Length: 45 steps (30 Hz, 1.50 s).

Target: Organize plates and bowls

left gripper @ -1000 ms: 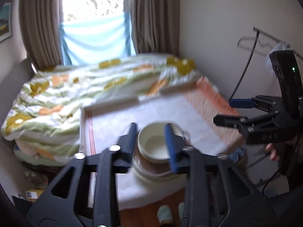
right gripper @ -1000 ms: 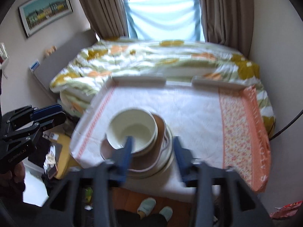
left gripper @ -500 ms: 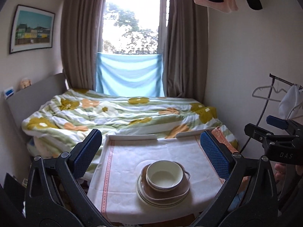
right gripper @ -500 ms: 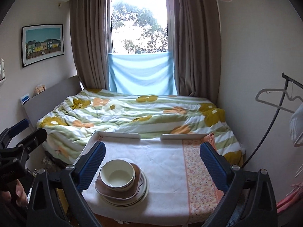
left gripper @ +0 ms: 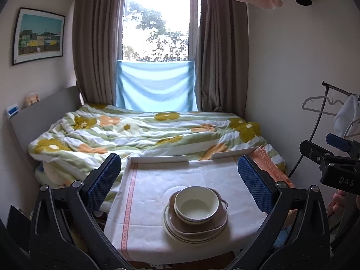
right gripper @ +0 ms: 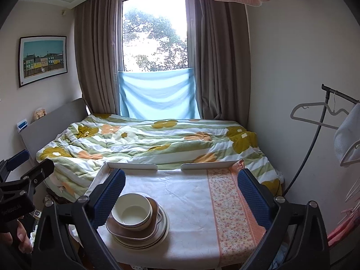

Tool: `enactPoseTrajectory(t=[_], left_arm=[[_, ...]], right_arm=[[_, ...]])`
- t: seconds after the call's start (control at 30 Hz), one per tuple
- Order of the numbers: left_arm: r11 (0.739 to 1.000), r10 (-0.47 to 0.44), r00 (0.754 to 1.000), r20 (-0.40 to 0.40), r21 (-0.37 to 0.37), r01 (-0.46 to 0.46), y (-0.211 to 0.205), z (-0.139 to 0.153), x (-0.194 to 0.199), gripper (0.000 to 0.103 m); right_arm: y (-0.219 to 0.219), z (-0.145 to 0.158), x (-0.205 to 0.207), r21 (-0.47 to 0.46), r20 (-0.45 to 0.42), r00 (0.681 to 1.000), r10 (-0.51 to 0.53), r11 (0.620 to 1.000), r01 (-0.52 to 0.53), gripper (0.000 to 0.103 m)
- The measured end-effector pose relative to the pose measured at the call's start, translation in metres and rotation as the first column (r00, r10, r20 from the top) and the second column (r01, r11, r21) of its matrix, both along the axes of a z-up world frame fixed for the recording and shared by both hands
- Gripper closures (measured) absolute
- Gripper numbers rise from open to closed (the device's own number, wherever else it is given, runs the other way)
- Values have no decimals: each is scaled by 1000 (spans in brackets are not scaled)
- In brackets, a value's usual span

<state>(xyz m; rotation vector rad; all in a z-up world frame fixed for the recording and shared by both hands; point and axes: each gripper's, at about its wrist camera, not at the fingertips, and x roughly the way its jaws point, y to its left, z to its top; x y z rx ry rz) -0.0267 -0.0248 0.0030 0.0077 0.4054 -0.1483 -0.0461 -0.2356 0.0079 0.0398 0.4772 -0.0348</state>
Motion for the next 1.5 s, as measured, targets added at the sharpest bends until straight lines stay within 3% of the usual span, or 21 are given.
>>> enactPoseTrajectory(t=[1.5], left_arm=[[1000, 2, 1000, 1, 9, -2, 6, 5, 0, 0]], right_arm=[[1, 2, 2, -13, 7, 1000, -10, 1000, 10, 4]])
